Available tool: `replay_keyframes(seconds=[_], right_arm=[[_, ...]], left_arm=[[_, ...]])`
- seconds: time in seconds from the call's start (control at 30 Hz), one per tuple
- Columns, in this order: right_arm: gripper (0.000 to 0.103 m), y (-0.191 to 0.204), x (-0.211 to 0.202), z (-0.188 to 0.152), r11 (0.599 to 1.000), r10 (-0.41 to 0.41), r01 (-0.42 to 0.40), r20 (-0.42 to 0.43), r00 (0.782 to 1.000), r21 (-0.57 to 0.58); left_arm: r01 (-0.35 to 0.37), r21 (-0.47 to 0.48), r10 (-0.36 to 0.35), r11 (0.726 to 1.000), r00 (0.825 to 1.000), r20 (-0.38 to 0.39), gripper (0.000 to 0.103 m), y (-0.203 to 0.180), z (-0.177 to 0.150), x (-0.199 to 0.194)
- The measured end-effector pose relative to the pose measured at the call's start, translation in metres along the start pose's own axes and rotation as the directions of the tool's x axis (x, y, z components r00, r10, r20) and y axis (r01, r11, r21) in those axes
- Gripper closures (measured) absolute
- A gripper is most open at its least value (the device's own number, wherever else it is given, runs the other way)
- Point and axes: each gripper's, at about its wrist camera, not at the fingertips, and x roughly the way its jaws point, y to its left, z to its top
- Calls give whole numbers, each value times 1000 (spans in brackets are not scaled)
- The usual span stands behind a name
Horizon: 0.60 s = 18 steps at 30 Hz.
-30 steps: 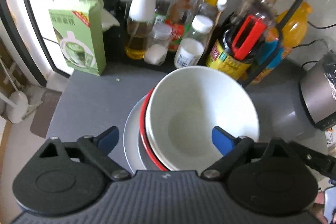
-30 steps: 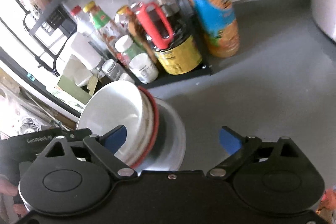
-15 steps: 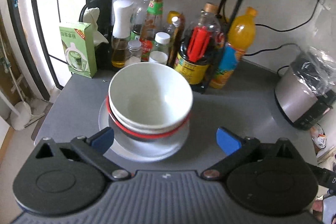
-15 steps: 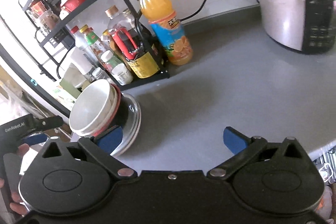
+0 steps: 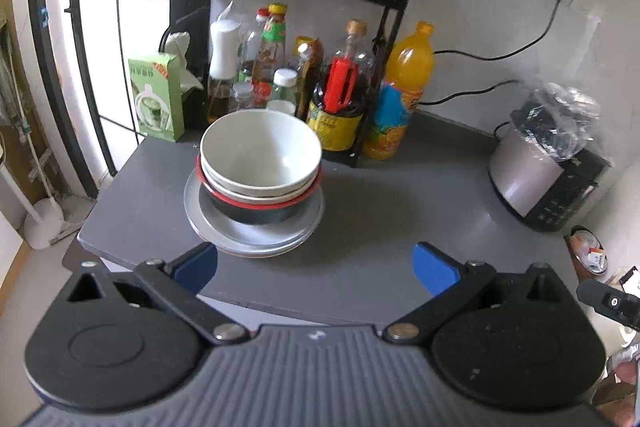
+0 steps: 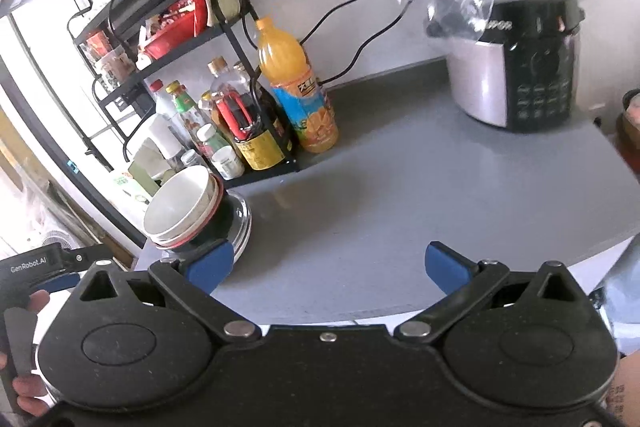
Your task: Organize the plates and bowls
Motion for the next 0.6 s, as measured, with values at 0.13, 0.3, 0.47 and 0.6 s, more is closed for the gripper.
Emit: replay_keyframes(seconds=[0.13, 0.3, 0.47, 0.6], right_arm=[[0, 6, -19, -2, 1000, -26, 26, 35, 999, -10], [0, 17, -36, -3, 998, -61, 63, 60, 996, -23], [0, 27, -45, -8, 995, -80, 84, 76, 994, -52], [0, 37, -53, -13, 992, -93, 100, 83, 992, -76]], left_arm=[[25, 28, -26, 999, 999, 40, 0, -8, -6, -20], [17, 55, -21, 998, 997, 72, 0, -13, -10, -40], [-3, 92, -7, 996, 995, 102, 0, -14, -14, -58], [-17, 124, 2, 992, 993, 121, 0, -14, -19, -67]])
